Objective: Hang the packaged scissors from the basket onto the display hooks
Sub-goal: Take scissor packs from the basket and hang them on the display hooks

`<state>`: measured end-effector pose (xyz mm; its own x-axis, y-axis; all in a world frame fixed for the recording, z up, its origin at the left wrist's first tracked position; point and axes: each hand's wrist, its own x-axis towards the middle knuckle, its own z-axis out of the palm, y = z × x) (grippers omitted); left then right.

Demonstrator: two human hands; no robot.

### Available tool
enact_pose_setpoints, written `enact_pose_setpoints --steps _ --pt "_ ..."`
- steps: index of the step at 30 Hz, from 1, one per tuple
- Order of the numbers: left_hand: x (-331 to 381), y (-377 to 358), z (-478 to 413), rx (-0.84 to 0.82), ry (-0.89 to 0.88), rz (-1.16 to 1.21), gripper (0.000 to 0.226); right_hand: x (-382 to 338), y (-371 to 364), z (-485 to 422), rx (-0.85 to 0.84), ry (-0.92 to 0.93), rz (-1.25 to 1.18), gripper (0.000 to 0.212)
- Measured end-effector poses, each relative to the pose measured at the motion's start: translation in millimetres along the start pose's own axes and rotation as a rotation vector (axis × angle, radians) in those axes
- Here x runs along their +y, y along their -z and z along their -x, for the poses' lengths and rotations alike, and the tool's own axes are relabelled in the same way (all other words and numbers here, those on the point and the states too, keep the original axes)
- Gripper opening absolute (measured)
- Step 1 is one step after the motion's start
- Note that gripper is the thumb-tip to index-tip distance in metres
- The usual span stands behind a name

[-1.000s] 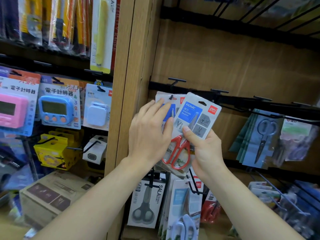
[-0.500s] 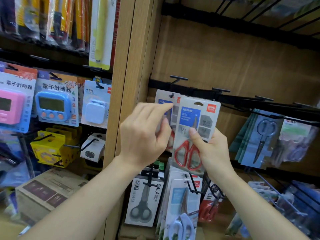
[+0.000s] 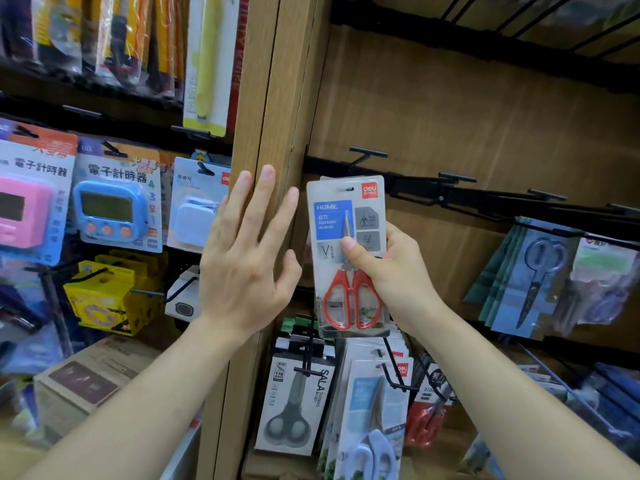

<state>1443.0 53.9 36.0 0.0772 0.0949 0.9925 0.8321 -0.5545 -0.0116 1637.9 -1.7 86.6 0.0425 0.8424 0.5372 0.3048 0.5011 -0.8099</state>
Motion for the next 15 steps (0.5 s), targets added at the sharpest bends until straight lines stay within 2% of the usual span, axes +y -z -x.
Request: enact_pose_setpoints --steps 5,10,15 --pt "-1 -2 0 0.012 -0.006 0.014 0.068 7 -1 1 0.096 0.064 -0.012 0.023" --pt "-1 -2 0 0.026 -0.011 0.028 0.067 5 -6 -8 0.084 0.047 -0.015 0.031" --pt "-1 -2 0 0.040 -0.009 0.030 0.065 5 -8 -4 0.072 0.021 -0.082 0.027"
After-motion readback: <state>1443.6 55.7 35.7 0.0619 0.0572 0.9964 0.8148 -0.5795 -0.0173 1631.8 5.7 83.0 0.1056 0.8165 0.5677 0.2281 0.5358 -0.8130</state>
